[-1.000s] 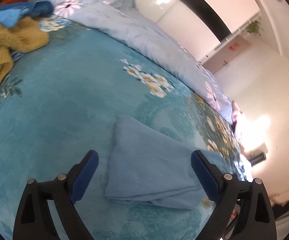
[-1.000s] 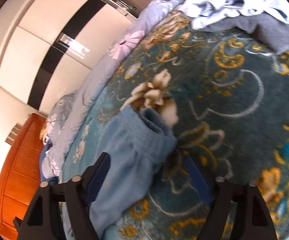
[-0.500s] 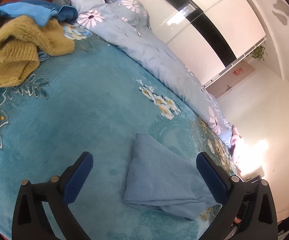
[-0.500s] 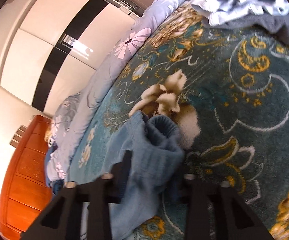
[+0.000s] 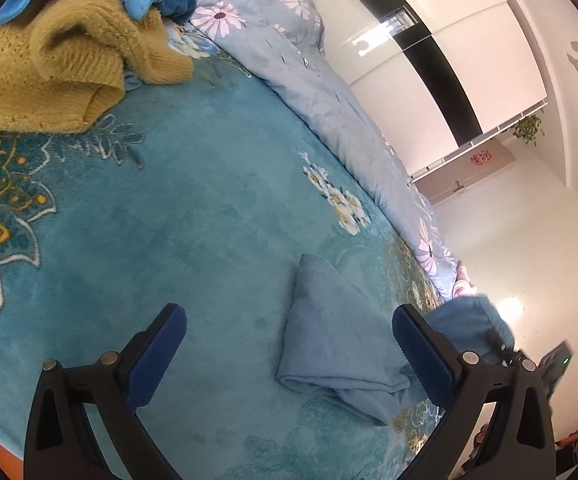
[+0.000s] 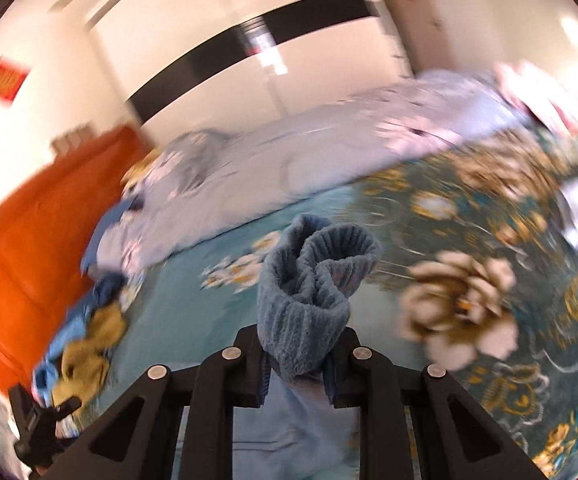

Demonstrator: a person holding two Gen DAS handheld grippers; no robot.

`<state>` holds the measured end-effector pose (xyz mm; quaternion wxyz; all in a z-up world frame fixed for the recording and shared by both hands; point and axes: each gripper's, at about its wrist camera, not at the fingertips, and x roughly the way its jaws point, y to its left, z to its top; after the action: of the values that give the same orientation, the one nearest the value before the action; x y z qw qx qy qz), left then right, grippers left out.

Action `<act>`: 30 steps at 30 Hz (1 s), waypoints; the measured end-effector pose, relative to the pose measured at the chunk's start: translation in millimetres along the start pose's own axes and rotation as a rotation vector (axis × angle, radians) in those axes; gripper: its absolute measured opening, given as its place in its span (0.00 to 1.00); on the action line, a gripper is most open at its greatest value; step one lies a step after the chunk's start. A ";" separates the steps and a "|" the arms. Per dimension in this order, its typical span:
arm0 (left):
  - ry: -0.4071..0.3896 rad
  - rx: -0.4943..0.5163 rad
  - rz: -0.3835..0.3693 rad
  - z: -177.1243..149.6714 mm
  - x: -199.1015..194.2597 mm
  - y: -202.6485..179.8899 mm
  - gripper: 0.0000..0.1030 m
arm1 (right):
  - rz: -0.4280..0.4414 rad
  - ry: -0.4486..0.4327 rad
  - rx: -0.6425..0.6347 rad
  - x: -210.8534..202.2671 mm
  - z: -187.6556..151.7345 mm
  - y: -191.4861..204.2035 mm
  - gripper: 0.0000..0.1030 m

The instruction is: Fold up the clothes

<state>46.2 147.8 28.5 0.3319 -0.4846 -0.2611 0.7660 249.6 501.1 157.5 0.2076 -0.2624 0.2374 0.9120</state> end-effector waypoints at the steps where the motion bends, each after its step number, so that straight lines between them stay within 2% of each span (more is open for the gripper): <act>1: -0.002 -0.010 -0.007 0.8 -2.6 3.3 1.00 | 0.009 0.007 -0.029 2.6 -1.5 13.6 0.21; 4: -0.008 -0.047 -0.030 3.0 -10.3 14.7 1.00 | 0.045 0.064 -0.128 24.7 -12.2 64.7 0.21; 7: -0.018 -0.066 -0.033 6.4 -18.6 25.8 1.00 | 0.055 0.144 -0.217 65.2 -30.0 109.9 0.21; 12: -0.039 -0.083 -0.019 9.1 -31.8 43.3 1.00 | 0.042 0.249 -0.365 111.1 -70.4 158.7 0.21; 18: -0.043 -0.125 -0.007 10.4 -36.4 60.4 1.00 | 0.005 0.337 -0.455 136.7 -105.0 171.6 0.24; 20: -0.036 -0.132 -0.013 12.0 -34.2 62.1 1.00 | -0.002 0.337 -0.471 135.7 -106.3 173.7 0.24; 21: -0.028 -0.131 -0.015 12.9 -31.7 61.7 1.00 | 0.005 0.339 -0.473 134.3 -105.1 173.3 0.27; 22: -0.020 -0.129 -0.018 13.5 -29.2 60.7 1.00 | 0.020 0.344 -0.469 133.5 -104.2 174.2 0.29; 24: -0.004 -0.109 -0.025 12.9 -23.6 54.4 1.00 | 0.103 0.376 -0.434 130.2 -102.1 172.8 0.45; 25: 0.006 -0.095 -0.029 12.3 -20.5 50.3 1.00 | 0.133 0.383 -0.421 128.4 -101.6 172.8 0.47; 30: 0.081 -0.005 -0.061 7.9 -0.9 23.5 1.00 | 0.290 0.341 -0.304 97.9 -90.0 148.1 0.50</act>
<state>33.2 131.4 15.1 0.3642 -0.5079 -0.2638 0.7347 133.2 358.6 81.5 -0.0098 -0.4037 0.1643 0.9000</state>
